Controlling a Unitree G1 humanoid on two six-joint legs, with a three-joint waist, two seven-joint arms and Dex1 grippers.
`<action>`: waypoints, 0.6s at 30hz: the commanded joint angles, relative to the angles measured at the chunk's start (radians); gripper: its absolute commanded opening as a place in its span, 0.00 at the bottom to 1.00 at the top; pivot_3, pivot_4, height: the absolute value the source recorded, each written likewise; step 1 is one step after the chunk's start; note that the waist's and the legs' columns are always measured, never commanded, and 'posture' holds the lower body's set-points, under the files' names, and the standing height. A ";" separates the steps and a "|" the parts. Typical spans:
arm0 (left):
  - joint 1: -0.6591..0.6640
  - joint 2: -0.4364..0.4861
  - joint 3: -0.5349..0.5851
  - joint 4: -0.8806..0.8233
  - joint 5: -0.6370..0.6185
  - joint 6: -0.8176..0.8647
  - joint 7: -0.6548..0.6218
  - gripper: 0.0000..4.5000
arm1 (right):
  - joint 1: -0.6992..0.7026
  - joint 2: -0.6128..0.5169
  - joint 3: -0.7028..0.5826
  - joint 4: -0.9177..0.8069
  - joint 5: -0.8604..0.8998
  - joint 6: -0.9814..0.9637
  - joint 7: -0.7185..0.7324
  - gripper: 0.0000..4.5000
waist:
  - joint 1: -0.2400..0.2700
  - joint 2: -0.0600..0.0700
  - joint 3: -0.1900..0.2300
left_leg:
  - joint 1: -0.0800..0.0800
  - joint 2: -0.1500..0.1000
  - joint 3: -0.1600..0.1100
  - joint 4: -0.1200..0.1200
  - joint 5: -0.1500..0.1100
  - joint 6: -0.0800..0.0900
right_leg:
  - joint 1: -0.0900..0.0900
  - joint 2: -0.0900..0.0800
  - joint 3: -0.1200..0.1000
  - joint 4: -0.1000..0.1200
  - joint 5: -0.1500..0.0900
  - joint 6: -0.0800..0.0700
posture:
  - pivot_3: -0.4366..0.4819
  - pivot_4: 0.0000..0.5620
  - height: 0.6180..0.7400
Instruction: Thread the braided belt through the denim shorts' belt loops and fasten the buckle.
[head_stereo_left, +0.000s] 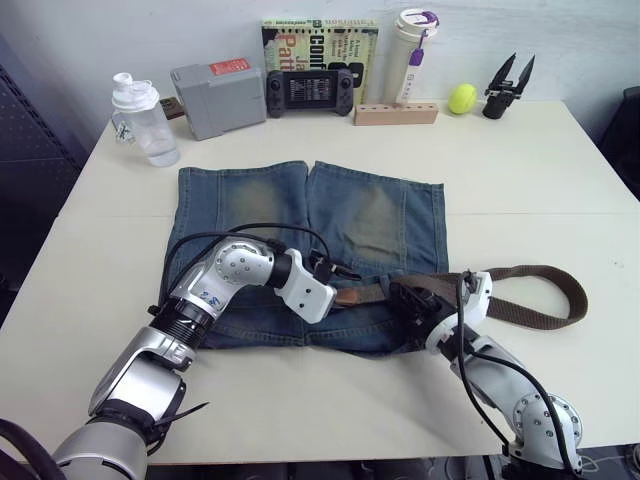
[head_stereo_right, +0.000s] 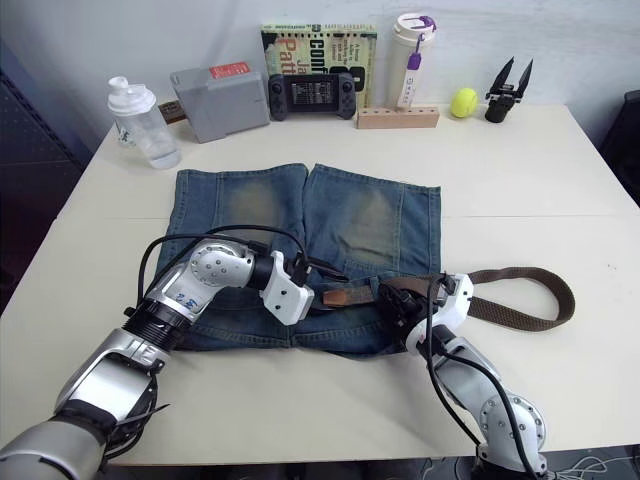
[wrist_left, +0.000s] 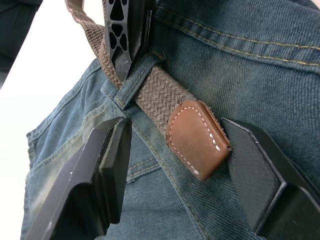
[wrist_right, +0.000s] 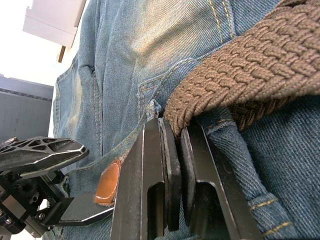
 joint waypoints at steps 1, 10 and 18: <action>-0.024 -0.002 0.006 -0.003 -0.015 -0.009 0.001 0.50 | 0.010 0.019 0.045 0.003 0.004 0.010 0.001 0.00 | -0.001 0.000 0.000 | 0.000 0.000 0.000 0.000 0.000 0.000 | 0.000 0.000 0.000 0.000 0.000 0.000 | 0.48 0.27 0.92; -0.031 -0.002 0.001 -0.016 -0.011 0.000 -0.010 0.01 | 0.006 0.022 0.043 0.010 0.001 0.009 0.001 0.00 | -0.012 0.000 0.000 | 0.000 0.000 -0.001 0.000 0.000 0.000 | 0.000 0.000 -0.001 0.000 0.000 0.000 | 0.48 0.27 0.92; -0.035 0.010 0.014 -0.075 0.008 0.024 0.005 0.00 | 0.005 -0.002 -0.035 -0.030 0.090 -0.023 -0.077 0.24 | -0.012 0.000 0.000 | 0.000 0.000 -0.002 0.000 0.000 0.000 | 0.000 -0.001 -0.001 0.000 0.000 0.000 | 0.48 0.27 0.92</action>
